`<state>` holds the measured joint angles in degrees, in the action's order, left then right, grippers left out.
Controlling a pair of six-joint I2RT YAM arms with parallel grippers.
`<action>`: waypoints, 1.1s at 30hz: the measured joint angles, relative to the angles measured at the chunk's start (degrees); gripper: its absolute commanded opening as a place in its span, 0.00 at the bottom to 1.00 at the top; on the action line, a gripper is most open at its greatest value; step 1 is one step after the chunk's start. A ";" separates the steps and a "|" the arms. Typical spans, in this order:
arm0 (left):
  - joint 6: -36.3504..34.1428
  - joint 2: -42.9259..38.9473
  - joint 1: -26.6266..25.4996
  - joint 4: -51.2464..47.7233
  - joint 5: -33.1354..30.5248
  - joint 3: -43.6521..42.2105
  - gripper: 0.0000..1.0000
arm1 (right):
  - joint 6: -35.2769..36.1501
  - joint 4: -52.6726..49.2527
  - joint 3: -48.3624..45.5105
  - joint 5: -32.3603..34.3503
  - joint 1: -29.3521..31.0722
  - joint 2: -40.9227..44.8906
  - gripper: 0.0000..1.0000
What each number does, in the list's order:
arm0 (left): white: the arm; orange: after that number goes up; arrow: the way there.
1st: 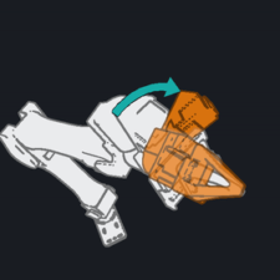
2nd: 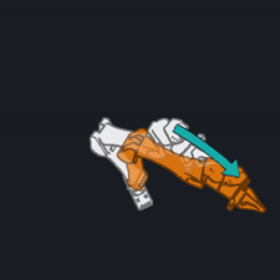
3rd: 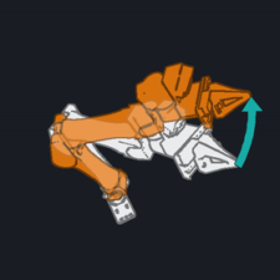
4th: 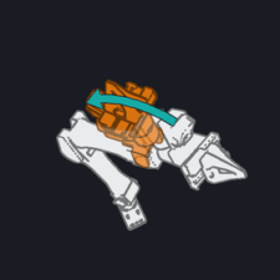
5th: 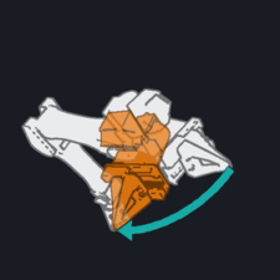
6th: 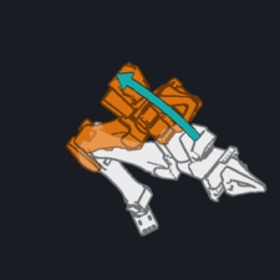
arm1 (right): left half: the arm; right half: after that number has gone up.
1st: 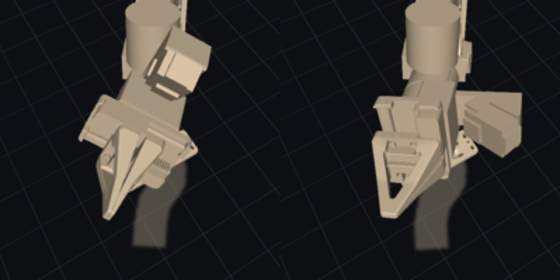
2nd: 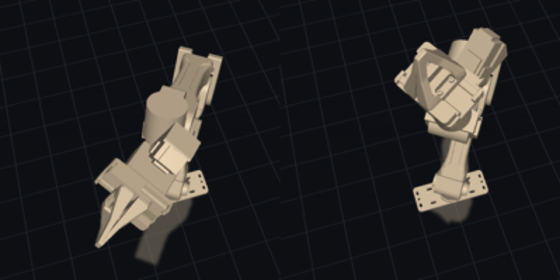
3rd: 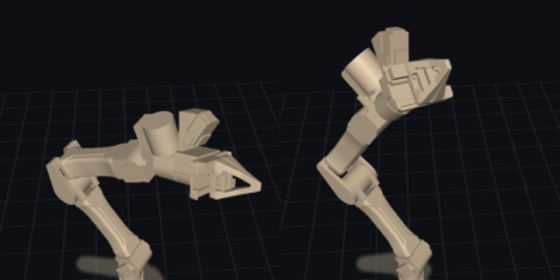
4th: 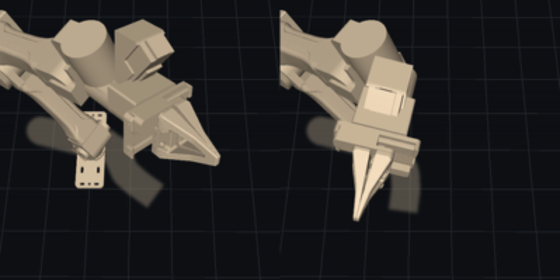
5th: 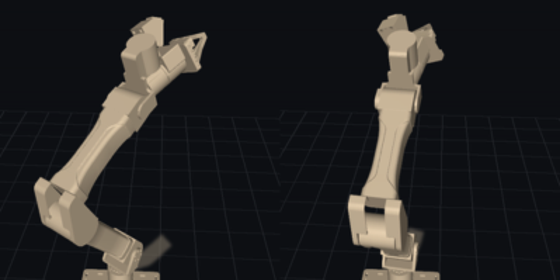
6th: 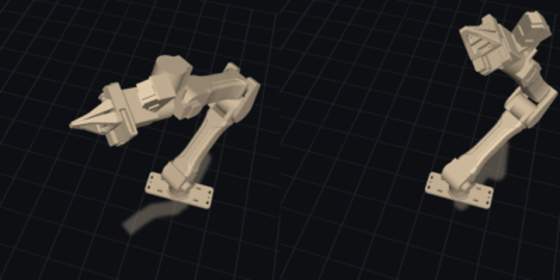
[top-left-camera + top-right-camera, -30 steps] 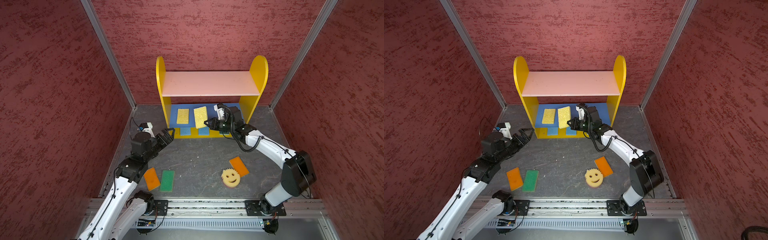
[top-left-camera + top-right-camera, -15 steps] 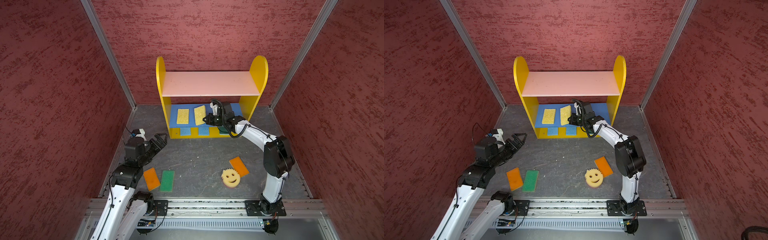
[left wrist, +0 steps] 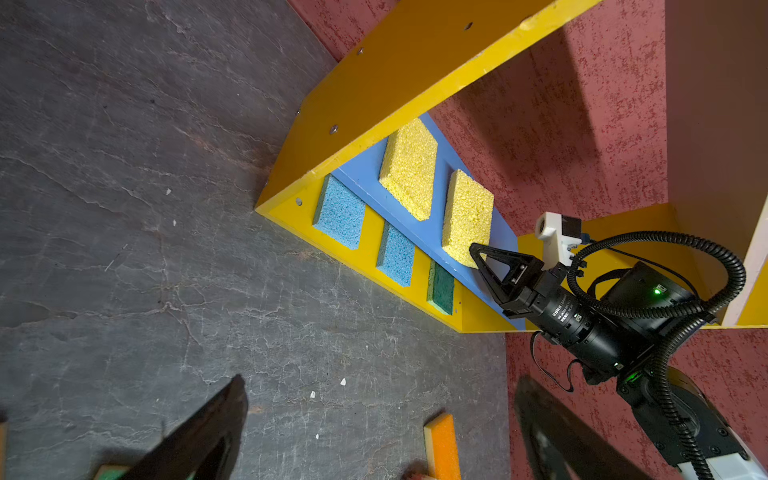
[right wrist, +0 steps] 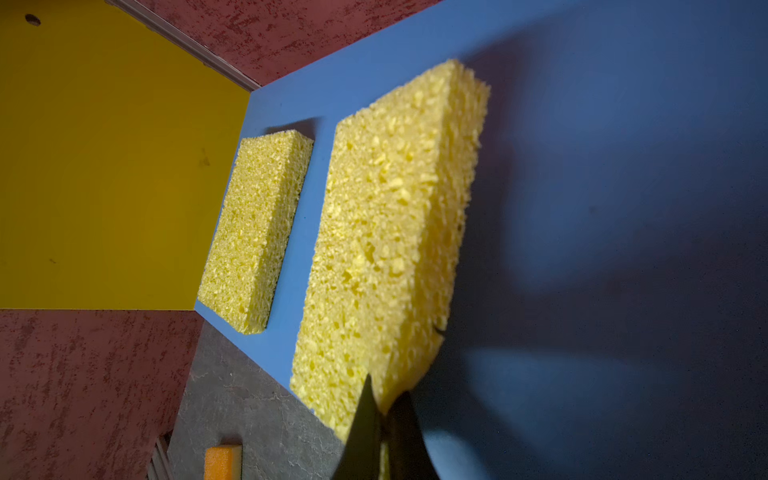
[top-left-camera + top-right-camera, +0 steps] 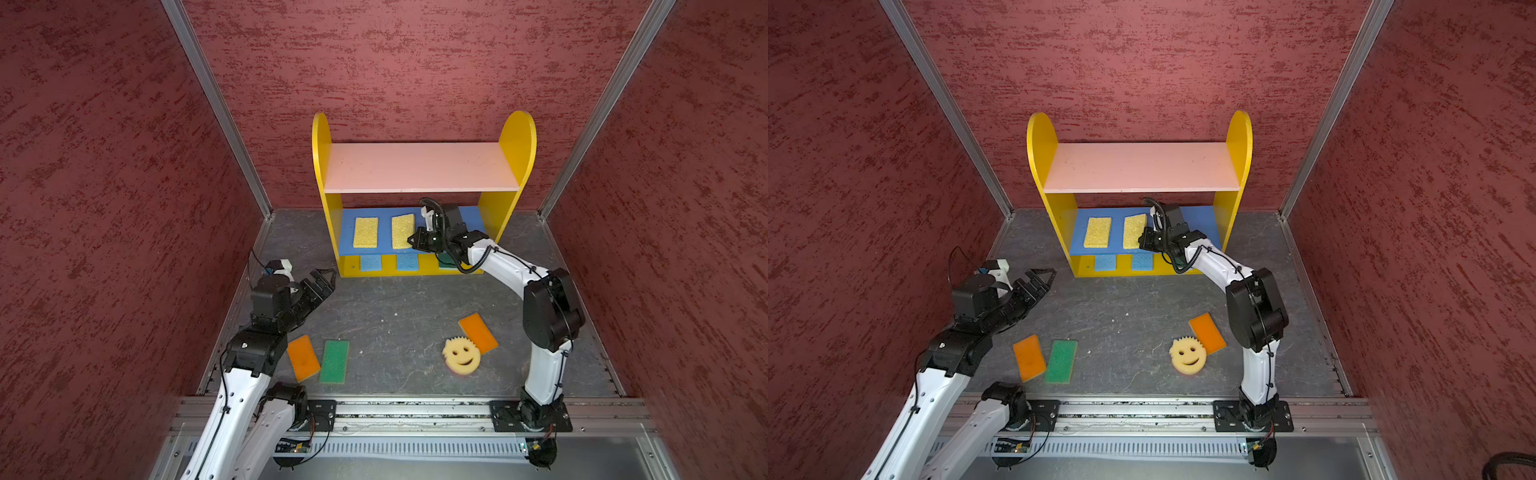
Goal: Place and organize the cleaning sponges onto the shelf
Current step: 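Open the right gripper and release the yellow sponge beside the first one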
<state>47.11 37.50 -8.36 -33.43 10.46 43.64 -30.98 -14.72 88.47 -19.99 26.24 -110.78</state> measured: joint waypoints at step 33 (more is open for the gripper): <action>1.07 0.74 0.00 0.07 1.44 -1.46 1.00 | 2.38 -0.46 0.17 2.80 -0.94 0.52 0.57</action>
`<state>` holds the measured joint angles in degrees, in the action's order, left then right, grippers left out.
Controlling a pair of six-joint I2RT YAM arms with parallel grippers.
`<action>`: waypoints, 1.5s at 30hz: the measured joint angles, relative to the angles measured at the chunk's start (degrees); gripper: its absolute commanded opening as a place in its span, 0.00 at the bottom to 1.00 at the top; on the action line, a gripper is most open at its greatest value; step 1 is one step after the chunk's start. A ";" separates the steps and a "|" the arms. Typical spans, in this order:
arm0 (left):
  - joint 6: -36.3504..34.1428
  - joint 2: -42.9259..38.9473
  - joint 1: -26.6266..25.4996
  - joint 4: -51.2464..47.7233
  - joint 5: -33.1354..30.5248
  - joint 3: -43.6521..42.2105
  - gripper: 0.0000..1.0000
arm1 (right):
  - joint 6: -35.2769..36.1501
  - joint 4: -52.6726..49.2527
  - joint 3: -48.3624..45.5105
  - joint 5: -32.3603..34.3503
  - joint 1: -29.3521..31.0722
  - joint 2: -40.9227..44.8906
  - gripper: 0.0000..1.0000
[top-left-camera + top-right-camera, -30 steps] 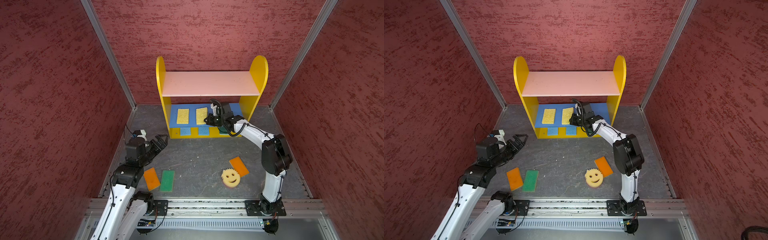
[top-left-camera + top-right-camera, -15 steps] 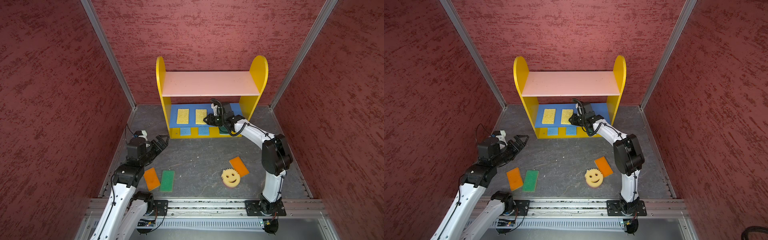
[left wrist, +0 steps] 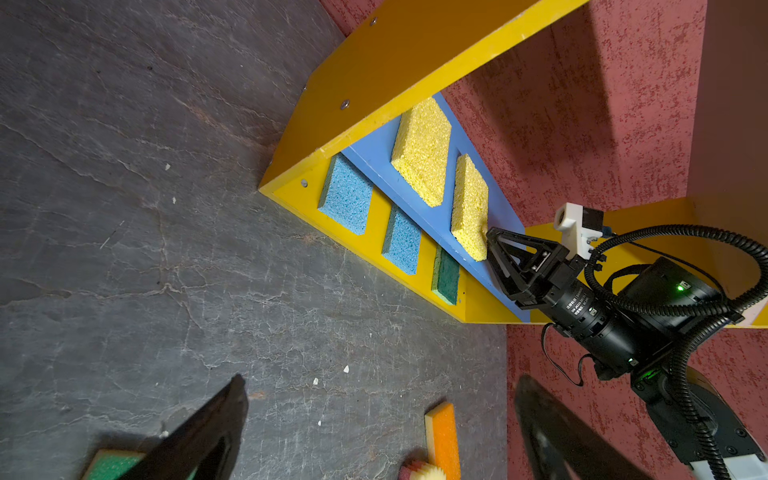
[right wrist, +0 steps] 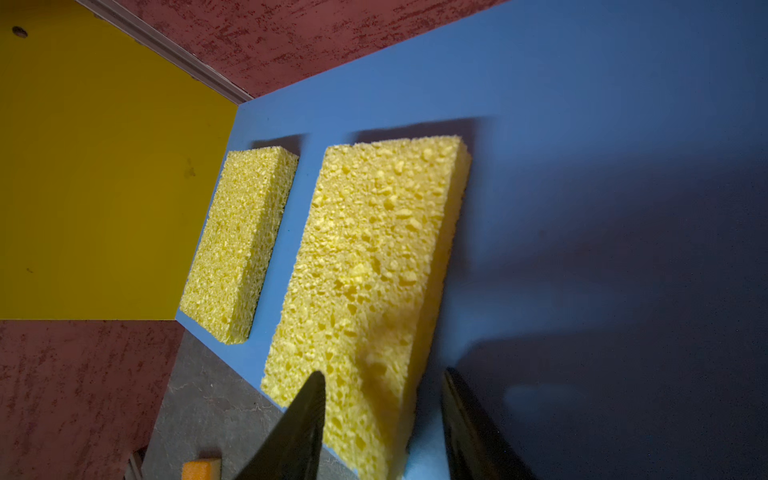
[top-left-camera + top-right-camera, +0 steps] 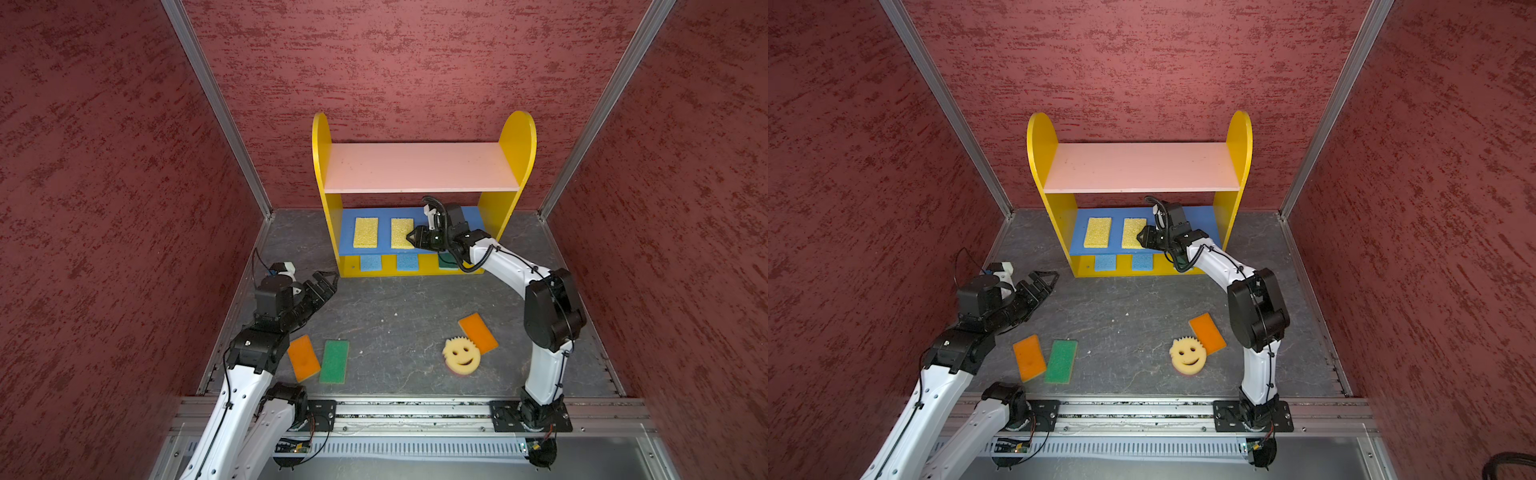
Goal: Place and organize the cleaning sponges onto the shelf
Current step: 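Open the right gripper and release the yellow sponge beside the first one, then move the right gripper back over the green sponge near the table edge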
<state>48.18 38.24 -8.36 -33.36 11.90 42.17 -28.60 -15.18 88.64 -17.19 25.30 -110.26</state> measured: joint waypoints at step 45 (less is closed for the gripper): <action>-11.30 -10.95 4.48 -29.03 -3.04 9.68 1.00 | -8.52 3.87 -18.60 14.36 47.71 -1.51 0.69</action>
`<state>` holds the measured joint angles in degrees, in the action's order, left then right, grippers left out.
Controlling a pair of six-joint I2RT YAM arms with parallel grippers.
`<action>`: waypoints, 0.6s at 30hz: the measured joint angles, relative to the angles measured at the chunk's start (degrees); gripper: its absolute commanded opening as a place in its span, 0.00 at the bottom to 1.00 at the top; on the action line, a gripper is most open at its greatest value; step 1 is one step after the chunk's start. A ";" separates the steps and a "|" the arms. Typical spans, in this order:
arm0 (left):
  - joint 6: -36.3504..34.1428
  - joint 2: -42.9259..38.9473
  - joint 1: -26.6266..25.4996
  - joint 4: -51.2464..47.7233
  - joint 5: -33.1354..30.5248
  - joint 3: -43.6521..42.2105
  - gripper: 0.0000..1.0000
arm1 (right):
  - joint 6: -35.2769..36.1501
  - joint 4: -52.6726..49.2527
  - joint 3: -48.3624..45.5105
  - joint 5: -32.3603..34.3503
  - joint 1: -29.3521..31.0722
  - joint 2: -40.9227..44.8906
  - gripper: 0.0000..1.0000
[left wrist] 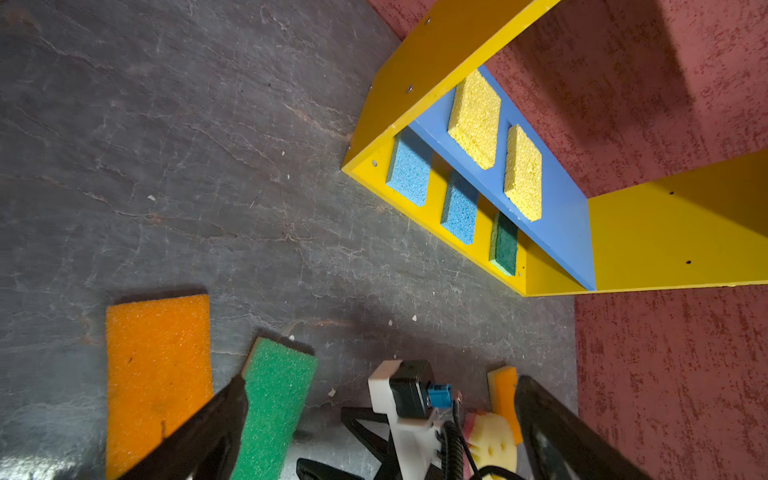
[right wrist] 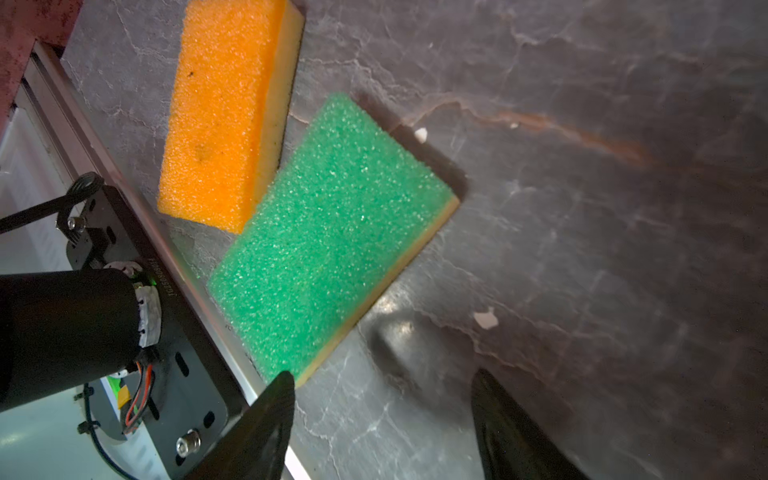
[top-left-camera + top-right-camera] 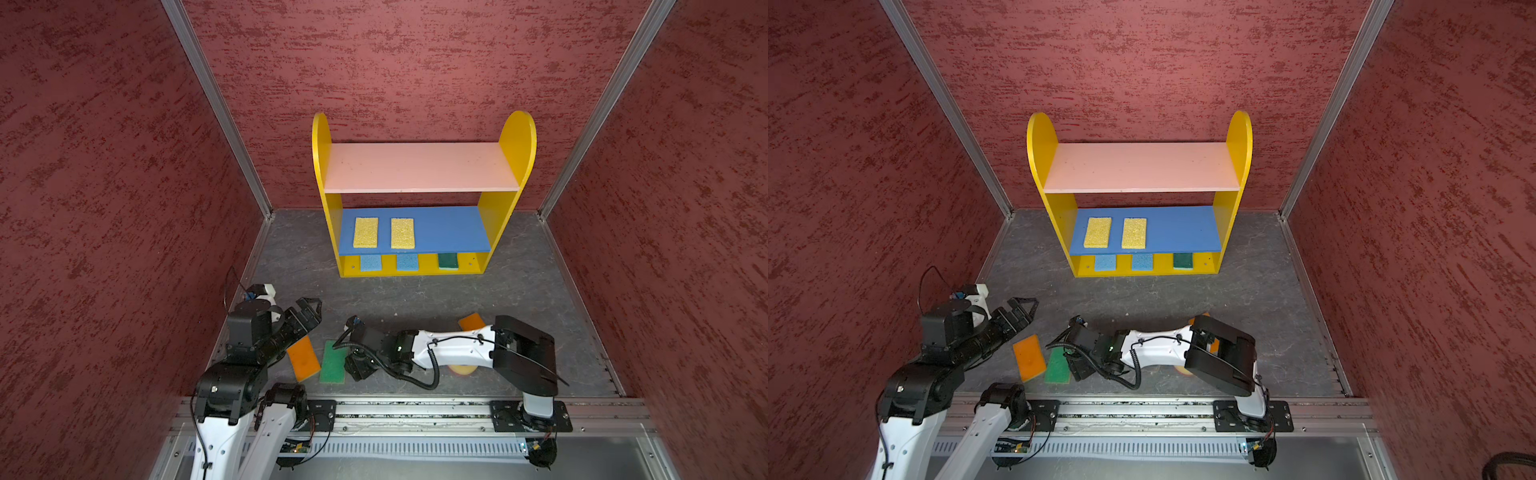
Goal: Place and organize the cleaning sponges onto the shelf
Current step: 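Move the right gripper back over the green sponge near the table edge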
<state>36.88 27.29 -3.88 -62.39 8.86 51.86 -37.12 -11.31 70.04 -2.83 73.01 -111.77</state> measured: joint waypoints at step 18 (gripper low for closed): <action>-0.74 -0.59 0.63 0.22 3.08 -4.98 1.00 | -4.00 6.19 6.60 -5.33 -2.12 -8.35 0.11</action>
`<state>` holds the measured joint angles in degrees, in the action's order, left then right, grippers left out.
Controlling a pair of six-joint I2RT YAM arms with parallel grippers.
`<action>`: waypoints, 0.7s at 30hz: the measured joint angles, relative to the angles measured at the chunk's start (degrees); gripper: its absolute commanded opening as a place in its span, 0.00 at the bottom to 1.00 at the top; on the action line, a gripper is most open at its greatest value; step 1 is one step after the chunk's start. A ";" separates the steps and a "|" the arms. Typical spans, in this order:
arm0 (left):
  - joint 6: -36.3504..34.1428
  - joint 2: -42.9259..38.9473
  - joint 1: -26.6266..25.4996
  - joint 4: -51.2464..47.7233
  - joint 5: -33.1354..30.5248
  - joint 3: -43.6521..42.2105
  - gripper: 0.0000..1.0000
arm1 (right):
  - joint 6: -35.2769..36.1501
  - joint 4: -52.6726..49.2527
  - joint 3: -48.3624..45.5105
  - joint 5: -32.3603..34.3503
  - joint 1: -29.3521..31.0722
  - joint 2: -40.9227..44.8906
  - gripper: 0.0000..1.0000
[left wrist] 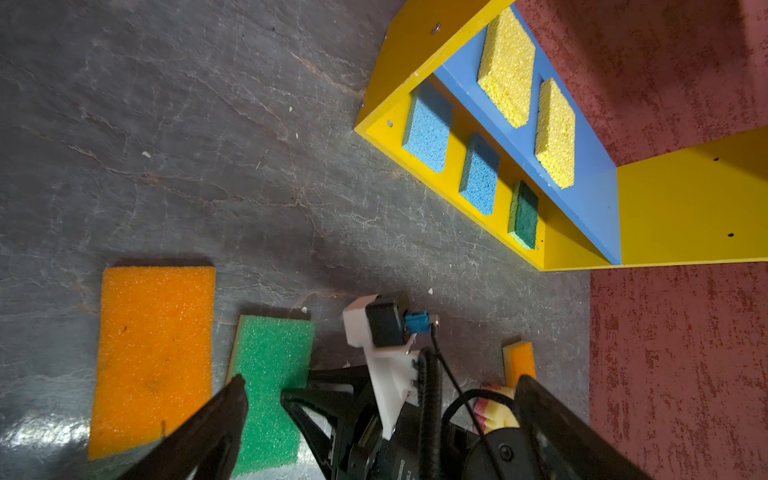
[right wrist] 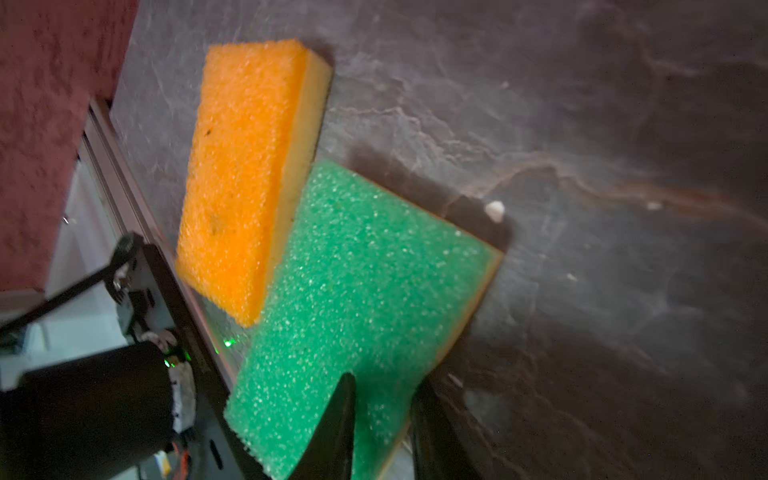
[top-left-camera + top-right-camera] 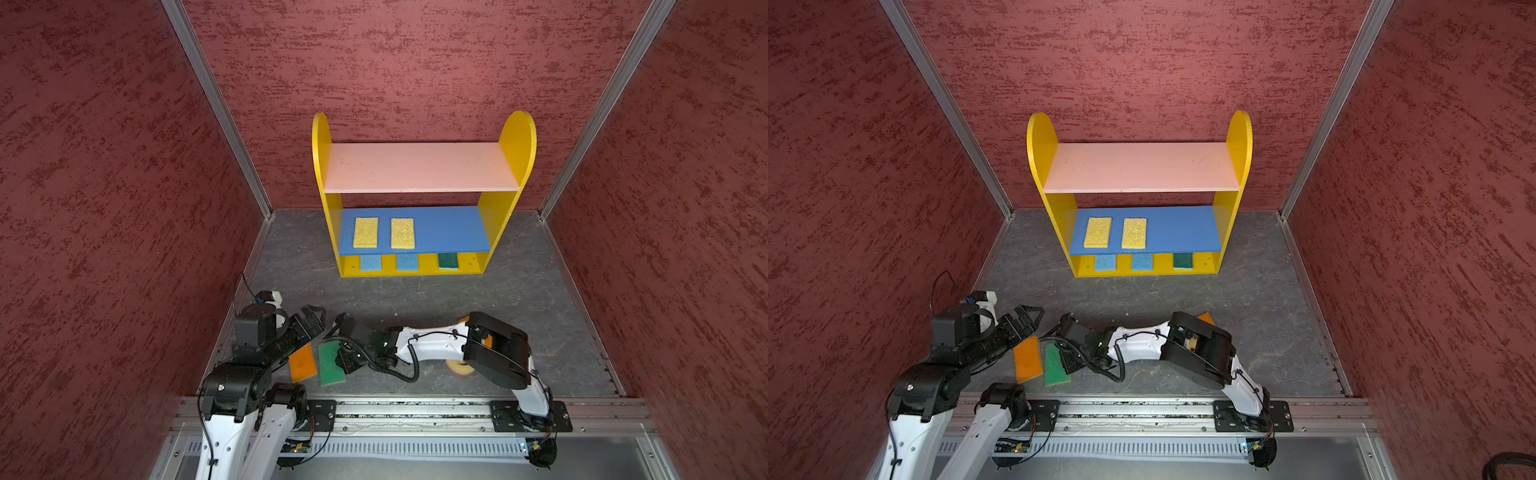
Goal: Place and organize the cleaning sponges onto the shelf
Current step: 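Move the right gripper back over the green sponge near the table edge, then grasp the green sponge with the right gripper and lift it upright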
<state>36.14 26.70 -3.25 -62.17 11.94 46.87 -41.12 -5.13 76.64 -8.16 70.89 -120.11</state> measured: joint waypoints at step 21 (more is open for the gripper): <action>-2.21 9.29 3.02 17.25 17.84 -7.98 1.00 | 1.68 -1.79 -17.57 4.74 -14.73 19.52 0.00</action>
<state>33.93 35.99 -0.23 -44.93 29.78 38.89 -39.44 -6.92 59.07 -3.42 56.16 -100.60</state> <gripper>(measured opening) 0.996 0.045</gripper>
